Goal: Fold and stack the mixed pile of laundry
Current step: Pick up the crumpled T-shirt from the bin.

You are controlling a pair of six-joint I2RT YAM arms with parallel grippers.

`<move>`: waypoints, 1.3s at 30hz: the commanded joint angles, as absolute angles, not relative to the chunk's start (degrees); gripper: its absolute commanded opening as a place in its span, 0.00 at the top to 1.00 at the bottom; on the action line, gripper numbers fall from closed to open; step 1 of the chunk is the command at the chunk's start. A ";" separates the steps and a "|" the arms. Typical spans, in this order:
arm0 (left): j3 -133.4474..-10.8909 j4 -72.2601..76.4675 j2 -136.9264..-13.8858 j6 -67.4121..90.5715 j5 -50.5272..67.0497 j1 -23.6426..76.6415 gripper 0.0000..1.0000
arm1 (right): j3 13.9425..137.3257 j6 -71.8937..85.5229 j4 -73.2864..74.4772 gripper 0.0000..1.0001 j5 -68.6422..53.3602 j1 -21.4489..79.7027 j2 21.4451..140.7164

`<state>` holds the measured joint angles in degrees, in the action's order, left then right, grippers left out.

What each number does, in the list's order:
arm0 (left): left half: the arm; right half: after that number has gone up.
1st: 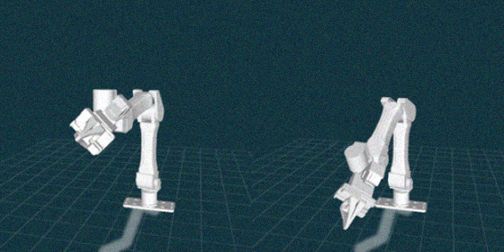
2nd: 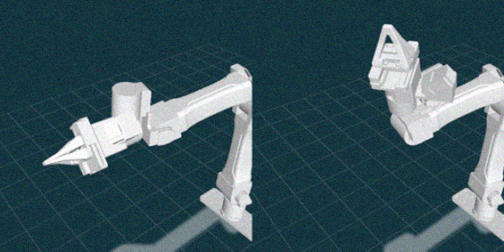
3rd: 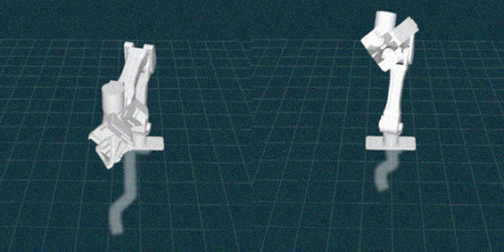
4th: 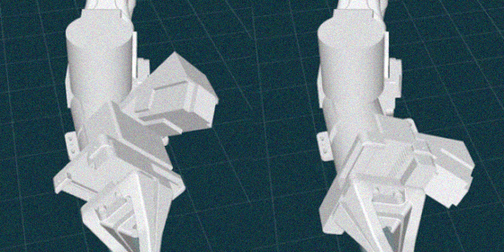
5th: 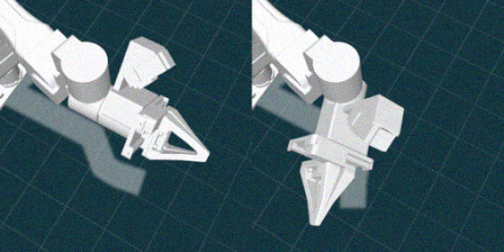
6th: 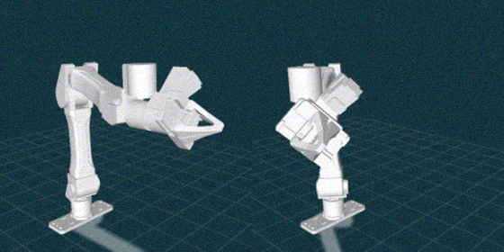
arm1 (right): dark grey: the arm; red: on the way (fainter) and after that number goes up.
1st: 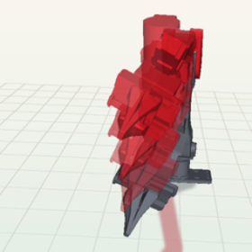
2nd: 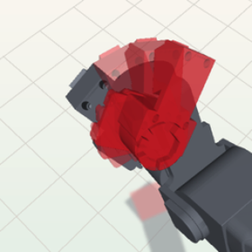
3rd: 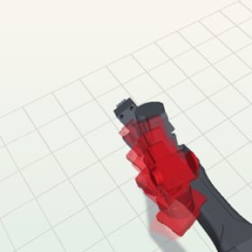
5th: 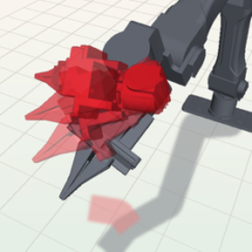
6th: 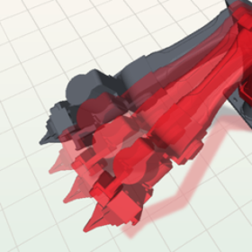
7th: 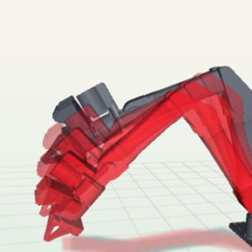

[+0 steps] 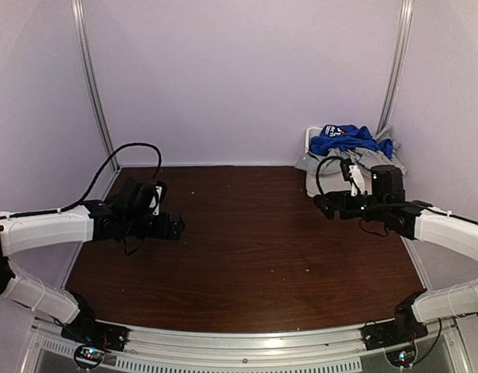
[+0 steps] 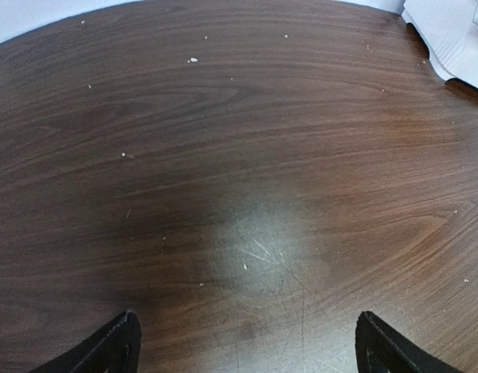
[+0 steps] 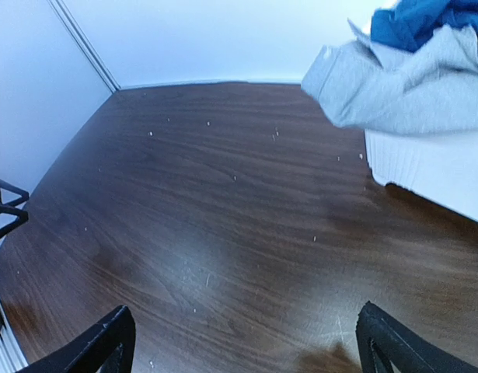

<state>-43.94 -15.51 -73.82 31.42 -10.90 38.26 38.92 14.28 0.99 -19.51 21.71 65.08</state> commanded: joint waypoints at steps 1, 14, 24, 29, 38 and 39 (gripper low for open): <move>-49.05 -13.75 -72.73 27.65 -12.38 38.66 0.02 | 47.57 13.46 2.46 0.00 -20.07 18.40 66.80; -60.38 -18.29 -72.94 23.61 -10.33 37.71 0.02 | 90.93 9.18 20.90 0.00 -7.34 1.81 88.51; -58.22 -17.42 -73.86 25.75 -10.15 37.44 0.02 | 122.09 5.75 37.56 0.00 -2.62 -1.30 117.24; -56.40 -16.12 -74.26 26.58 -9.61 37.29 0.02 | 134.17 4.03 43.02 0.00 0.39 -1.20 129.70; -57.79 -15.95 -76.93 26.78 -8.59 37.18 0.02 | 138.42 3.07 43.00 0.64 -2.99 -0.73 135.81; -58.25 -16.21 -76.98 26.58 -8.70 37.18 0.03 | 138.93 3.23 43.08 0.73 -4.00 -0.45 135.11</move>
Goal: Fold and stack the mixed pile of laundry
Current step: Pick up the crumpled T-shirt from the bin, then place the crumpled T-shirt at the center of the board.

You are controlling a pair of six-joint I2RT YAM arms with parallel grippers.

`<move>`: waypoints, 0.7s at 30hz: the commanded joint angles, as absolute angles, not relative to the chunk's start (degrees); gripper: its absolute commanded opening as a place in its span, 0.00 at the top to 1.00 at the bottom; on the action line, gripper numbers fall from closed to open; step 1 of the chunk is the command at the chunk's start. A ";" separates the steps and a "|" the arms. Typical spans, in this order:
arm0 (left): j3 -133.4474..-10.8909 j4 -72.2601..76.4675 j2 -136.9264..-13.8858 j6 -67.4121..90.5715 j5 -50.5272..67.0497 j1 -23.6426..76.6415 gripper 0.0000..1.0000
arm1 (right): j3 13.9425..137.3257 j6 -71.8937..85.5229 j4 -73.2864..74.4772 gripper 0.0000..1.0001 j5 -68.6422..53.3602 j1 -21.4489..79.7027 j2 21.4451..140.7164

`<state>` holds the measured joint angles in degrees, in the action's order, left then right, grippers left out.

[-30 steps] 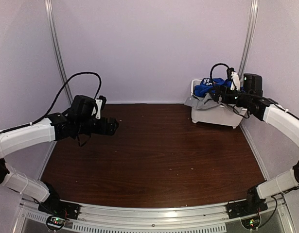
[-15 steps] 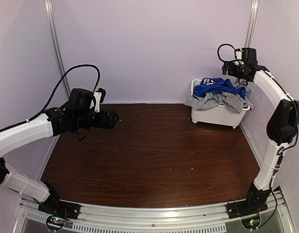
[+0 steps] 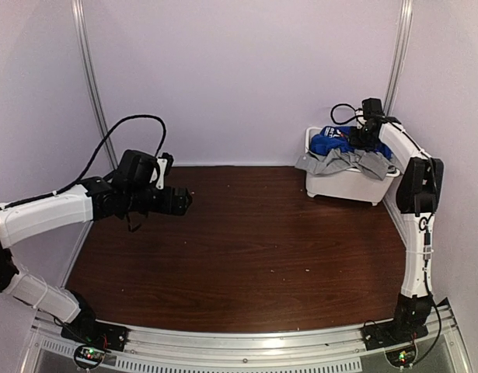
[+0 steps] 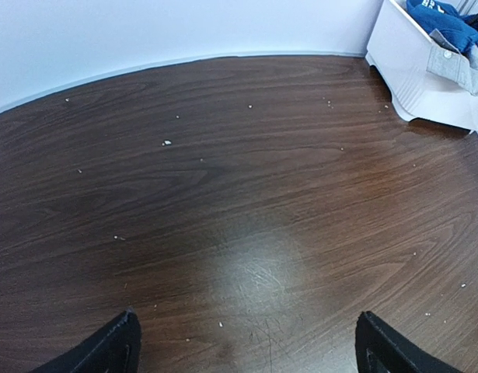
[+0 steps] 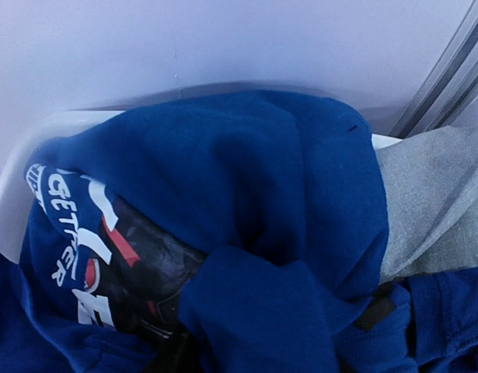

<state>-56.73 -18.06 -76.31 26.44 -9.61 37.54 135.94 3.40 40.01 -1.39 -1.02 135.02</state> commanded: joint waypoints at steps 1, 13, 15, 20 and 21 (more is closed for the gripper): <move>-58.65 -16.40 -76.95 26.47 -8.96 37.18 0.02 | 138.84 3.36 42.75 0.81 -5.39 -0.19 133.86; -59.15 -17.65 -74.57 27.54 -8.56 36.48 0.02 | 138.95 7.07 34.12 0.99 -18.29 2.65 118.16; -58.54 -17.67 -73.41 27.83 -8.69 36.27 0.02 | 138.70 7.98 31.94 1.00 -25.26 2.86 116.23; -57.93 -17.63 -70.78 29.28 -7.98 34.49 0.02 | 138.85 12.56 25.57 1.00 -34.81 5.29 111.64; -57.92 -17.61 -70.43 29.82 -7.44 33.85 0.02 | 138.87 13.42 24.47 1.00 -36.12 6.13 111.01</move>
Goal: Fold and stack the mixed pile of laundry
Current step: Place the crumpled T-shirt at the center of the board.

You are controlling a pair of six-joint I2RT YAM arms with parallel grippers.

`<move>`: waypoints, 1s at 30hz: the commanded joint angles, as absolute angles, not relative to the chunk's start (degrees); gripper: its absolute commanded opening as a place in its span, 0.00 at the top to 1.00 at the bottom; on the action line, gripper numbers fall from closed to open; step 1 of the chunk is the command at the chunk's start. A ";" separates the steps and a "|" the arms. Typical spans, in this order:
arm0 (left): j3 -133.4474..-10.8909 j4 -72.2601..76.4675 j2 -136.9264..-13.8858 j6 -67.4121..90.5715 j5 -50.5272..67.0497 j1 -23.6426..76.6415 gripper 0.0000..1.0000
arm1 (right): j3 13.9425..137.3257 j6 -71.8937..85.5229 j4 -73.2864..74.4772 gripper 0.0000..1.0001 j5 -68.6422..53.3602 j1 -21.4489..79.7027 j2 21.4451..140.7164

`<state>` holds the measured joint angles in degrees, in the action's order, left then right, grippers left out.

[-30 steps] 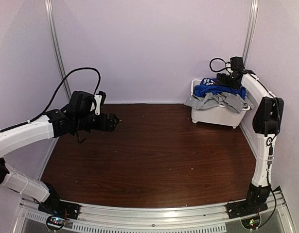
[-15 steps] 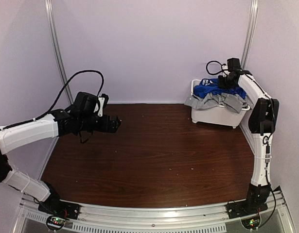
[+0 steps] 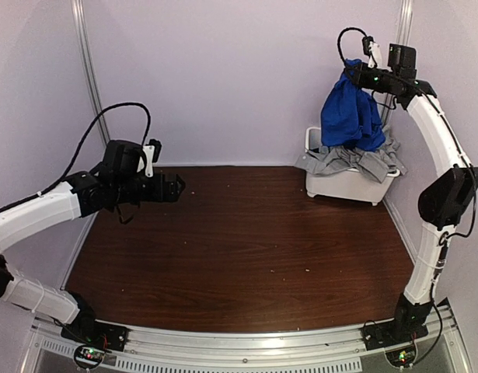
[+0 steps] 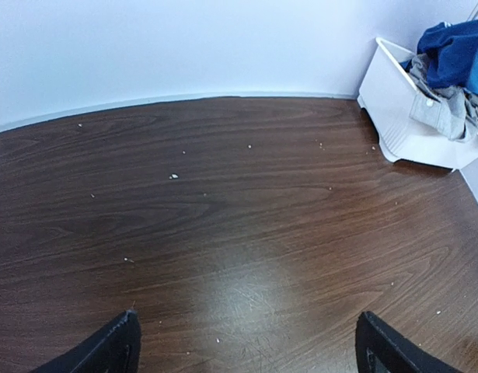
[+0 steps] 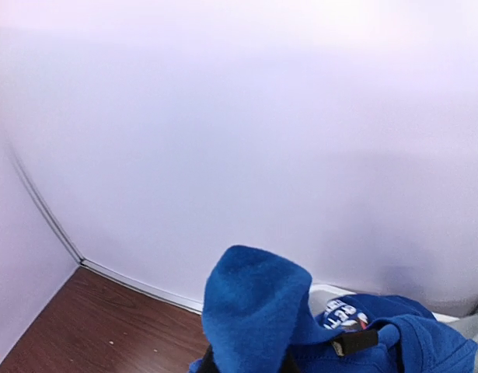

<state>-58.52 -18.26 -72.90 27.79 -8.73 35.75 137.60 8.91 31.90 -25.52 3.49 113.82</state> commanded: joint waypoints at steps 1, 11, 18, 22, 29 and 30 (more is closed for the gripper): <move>-57.92 -17.66 -70.06 30.94 -7.06 33.20 0.02 | 138.87 14.08 23.71 1.00 -37.00 7.33 110.60; -56.65 -18.51 -66.56 39.69 -5.91 26.97 0.02 | 143.16 18.79 17.33 1.00 -40.48 23.47 108.67; -54.12 -18.02 -63.69 43.68 -5.63 22.94 0.02 | 143.67 23.53 12.09 1.00 -42.07 34.74 110.25; -53.03 -17.74 -62.31 44.74 -5.76 21.01 0.02 | 144.59 27.82 7.25 1.00 -44.40 37.55 112.40; -53.20 -19.25 -63.58 40.95 -2.42 20.57 0.02 | 117.66 24.81 4.57 1.00 -42.01 37.62 105.02; -52.99 -19.19 -63.89 40.09 -1.44 20.57 0.02 | 107.83 23.97 1.08 1.00 -39.17 37.31 100.66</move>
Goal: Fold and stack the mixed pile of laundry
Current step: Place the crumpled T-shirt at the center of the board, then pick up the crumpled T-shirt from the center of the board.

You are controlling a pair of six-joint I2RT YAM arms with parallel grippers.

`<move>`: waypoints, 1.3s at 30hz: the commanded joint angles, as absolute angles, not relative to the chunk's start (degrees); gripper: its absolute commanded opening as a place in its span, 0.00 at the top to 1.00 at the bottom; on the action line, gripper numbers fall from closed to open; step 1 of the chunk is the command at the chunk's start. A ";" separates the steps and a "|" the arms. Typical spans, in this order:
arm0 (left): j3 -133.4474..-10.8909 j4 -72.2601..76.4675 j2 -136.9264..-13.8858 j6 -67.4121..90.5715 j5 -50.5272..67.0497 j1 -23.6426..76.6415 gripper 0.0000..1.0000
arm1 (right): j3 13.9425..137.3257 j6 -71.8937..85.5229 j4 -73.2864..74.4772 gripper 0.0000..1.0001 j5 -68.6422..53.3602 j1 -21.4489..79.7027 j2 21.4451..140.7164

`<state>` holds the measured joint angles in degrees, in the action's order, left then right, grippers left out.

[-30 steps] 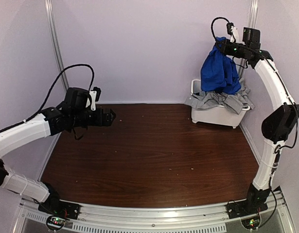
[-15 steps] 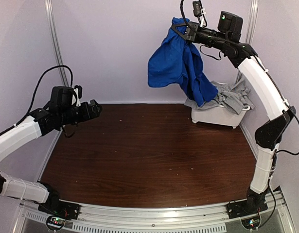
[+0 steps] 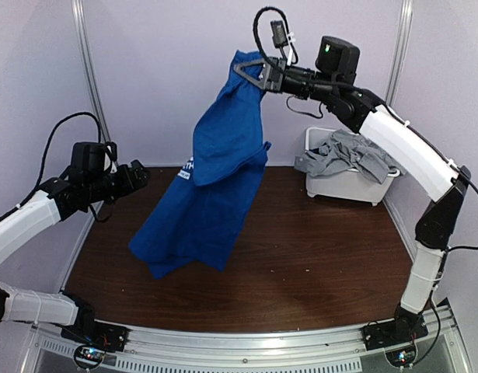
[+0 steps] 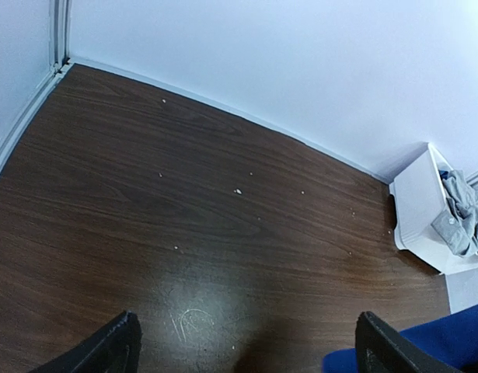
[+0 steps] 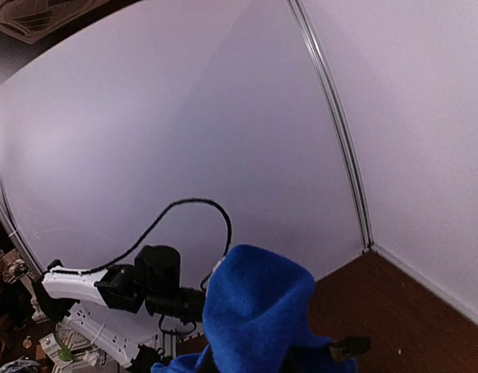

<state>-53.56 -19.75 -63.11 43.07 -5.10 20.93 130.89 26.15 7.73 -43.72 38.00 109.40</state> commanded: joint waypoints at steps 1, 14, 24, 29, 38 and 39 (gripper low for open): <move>-52.60 -18.83 -64.25 39.22 -0.31 20.57 0.02 | 98.00 23.97 -3.15 1.00 -36.60 36.49 96.69; -45.96 -18.47 -68.43 33.58 6.52 26.88 0.02 | 43.81 18.75 4.92 0.10 -19.13 28.48 71.27; -40.05 -29.84 -71.02 41.16 -2.59 40.85 0.11 | 41.33 16.40 20.55 0.00 -19.87 30.62 64.34; -37.87 -33.53 -72.27 46.32 -4.51 45.55 0.14 | 38.93 17.23 16.76 0.01 -24.87 39.38 66.56; -42.24 -34.26 -85.28 46.13 -9.40 45.21 0.22 | 42.98 17.78 8.72 0.10 -24.97 46.63 82.43; -43.35 -34.21 -86.77 45.27 -9.96 44.41 0.25 | 43.66 17.60 8.78 0.11 -24.12 46.60 84.29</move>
<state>-39.46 -34.48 -82.43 45.60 -6.22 45.80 40.34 17.41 12.97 -24.53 46.15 79.92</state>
